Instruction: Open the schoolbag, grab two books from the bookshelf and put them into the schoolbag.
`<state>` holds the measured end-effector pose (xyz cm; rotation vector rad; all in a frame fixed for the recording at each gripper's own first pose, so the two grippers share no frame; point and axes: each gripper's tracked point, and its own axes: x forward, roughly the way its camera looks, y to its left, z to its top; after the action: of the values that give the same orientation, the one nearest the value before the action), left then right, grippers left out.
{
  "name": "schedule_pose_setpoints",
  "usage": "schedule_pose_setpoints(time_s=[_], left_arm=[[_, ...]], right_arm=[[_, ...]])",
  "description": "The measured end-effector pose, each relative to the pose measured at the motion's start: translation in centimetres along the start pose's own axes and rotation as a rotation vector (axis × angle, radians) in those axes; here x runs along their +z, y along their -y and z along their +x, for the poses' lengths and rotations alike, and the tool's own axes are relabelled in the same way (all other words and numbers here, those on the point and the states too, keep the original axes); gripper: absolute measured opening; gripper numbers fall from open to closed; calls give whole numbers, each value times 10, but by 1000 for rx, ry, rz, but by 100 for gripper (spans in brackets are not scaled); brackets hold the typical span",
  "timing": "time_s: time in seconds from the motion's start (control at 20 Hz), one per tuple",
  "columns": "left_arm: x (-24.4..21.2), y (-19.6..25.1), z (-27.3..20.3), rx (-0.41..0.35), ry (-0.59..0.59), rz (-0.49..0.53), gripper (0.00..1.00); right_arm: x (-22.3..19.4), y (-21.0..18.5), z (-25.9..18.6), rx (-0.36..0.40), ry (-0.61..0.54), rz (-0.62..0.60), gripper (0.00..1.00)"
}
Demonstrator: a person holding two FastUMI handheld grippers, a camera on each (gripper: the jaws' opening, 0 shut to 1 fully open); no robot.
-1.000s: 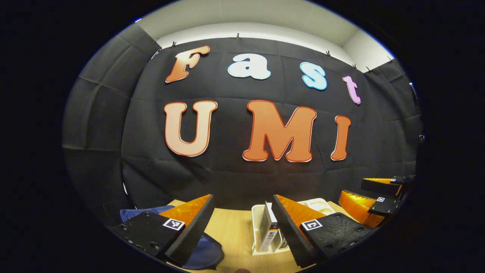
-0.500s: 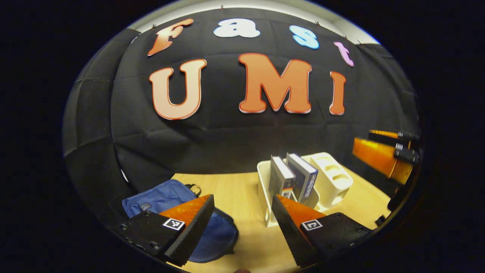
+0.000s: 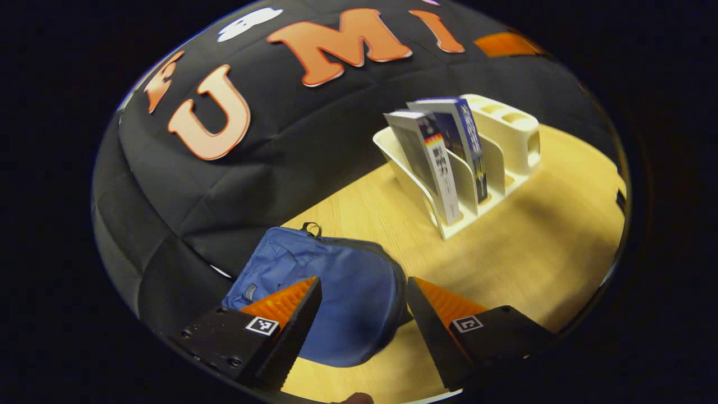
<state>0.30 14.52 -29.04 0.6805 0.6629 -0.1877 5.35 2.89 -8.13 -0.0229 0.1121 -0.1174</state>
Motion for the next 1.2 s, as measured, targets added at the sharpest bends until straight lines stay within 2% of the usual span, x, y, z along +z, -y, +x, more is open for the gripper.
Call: schedule_pose_setpoints(time_s=[0.15,0.3,0.45,0.55,0.7,0.75,0.8,0.85,1.0,1.05,1.2], left_arm=[[-21,15,11,6,-62,79,95],[-48,20,25,45,-147,132,96],[-68,23,39,99,-186,204,95],[-78,27,45,109,-212,221,95],[-82,16,55,179,-234,253,93],[-82,10,57,206,-238,264,88],[-80,7,61,219,-239,272,91],[-81,7,61,225,-245,275,67],[-71,4,55,247,-223,267,43],[-68,2,51,248,-216,259,16],[-60,-10,46,228,-225,180,8]], right_arm=[[-9,13,4,-36,-20,-6,94],[-15,22,5,-60,-39,-5,94],[-19,26,5,-73,-47,-12,94],[-22,26,5,-75,-57,-16,94],[-23,26,3,-78,-62,-25,94],[-24,25,3,-75,-62,-27,94],[-23,24,2,-74,-62,-29,94],[-23,24,2,-74,-61,-31,94],[-23,24,1,-75,-59,-38,93],[-24,25,1,-76,-59,-39,93],[-27,23,2,-73,-68,-32,94]])
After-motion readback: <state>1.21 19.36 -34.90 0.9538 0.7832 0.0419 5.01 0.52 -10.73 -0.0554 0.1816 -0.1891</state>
